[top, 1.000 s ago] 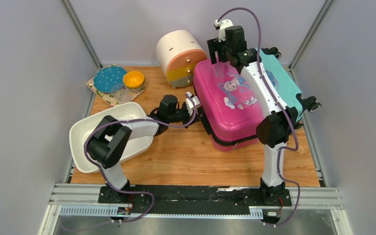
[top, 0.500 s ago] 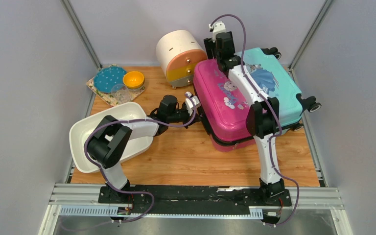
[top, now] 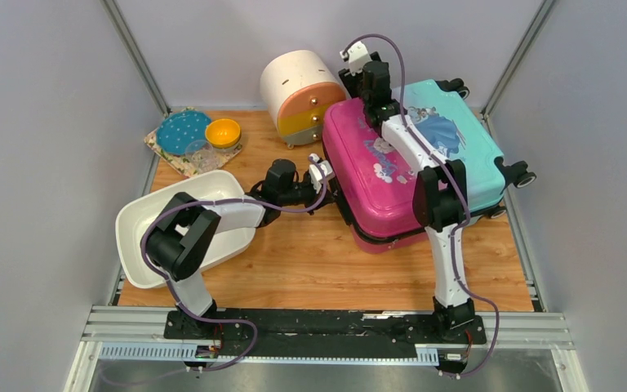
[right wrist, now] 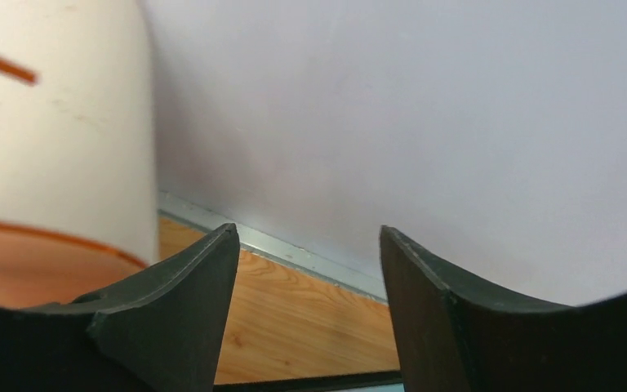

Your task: Open, take out, and arrange the luggage

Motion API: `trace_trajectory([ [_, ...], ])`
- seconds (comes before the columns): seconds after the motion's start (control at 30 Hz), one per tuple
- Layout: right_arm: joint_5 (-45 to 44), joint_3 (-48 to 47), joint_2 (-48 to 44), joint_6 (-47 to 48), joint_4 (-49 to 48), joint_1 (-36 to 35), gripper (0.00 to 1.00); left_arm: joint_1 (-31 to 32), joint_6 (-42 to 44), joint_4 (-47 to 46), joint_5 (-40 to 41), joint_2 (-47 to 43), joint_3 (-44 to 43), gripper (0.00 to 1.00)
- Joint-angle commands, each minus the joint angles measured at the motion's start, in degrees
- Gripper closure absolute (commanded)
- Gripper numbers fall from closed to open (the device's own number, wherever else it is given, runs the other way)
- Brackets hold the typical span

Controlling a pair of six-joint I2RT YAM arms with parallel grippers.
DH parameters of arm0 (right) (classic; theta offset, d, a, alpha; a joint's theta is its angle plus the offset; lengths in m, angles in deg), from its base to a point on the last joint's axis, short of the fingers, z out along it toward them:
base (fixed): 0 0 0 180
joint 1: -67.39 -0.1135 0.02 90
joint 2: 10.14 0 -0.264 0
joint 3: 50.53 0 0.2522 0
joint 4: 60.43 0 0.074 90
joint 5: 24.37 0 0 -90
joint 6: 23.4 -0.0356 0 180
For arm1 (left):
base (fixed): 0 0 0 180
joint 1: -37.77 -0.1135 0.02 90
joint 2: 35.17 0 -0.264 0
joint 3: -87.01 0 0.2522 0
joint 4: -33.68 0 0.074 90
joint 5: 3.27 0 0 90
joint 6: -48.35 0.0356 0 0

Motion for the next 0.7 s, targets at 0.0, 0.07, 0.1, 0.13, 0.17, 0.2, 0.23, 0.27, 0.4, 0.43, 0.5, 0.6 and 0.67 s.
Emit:
trace_trajectory([
  [0.0,19.47,6.20,-5.12,5.72,14.42,-0.14,0.33,-1.15,-0.81,-0.18,3.04,-1.04,1.08,1.00],
  [0.07,22.68,7.87,-7.06,8.10,19.80,-0.05,0.35,-1.06,-0.20,0.09,2.52,-2.27,2.31,1.00],
  [0.1,25.82,9.18,-8.19,9.06,21.64,-0.05,0.35,-0.97,0.15,0.09,2.43,-2.88,2.84,1.00],
  [0.13,27.07,10.07,-8.81,11.07,25.05,-0.05,0.35,-0.71,0.76,-0.09,2.34,-4.19,3.54,1.00],
  [0.17,28.22,10.86,-9.43,11.96,26.74,-0.05,0.35,-0.45,2.42,-0.52,2.08,-4.99,5.20,1.00],
  [0.2,30.93,12.26,-9.96,13.19,28.67,0.03,0.35,-0.27,3.22,-0.70,1.82,-5.69,6.00,1.00],
  [0.23,32.08,13.14,-11.27,14.77,31.99,-0.05,0.35,0.08,4.45,-0.96,2.08,-7.09,6.70,1.00],
  [0.27,33.40,14.11,-12.06,15.74,33.51,0.12,0.36,0.17,4.55,-1.05,2.25,-7.80,8.01,1.00],
  [0.4,39.54,23.42,-19.87,18.12,35.37,0.30,0.37,0.26,3.67,-2.37,5.76,-10.53,11.18,1.00],
  [0.43,40.70,27.09,-21.20,18.29,35.28,0.21,0.37,0.09,3.58,-2.72,7.07,-11.41,11.89,1.00],
  [0.5,42.81,29.93,-24.53,18.74,35.19,0.12,0.37,0.17,3.84,-4.13,8.05,-12.29,14.26,1.00],
  [0.6,44.48,33.62,-27.27,18.39,35.28,0.03,0.38,-0.52,4.55,-5.27,10.60,-14.40,16.81,1.00],
  [0.67,45.54,35.38,-28.24,18.21,36.24,0.04,0.38,-1.75,4.90,-5.45,10.17,-15.19,17.52,1.00],
])
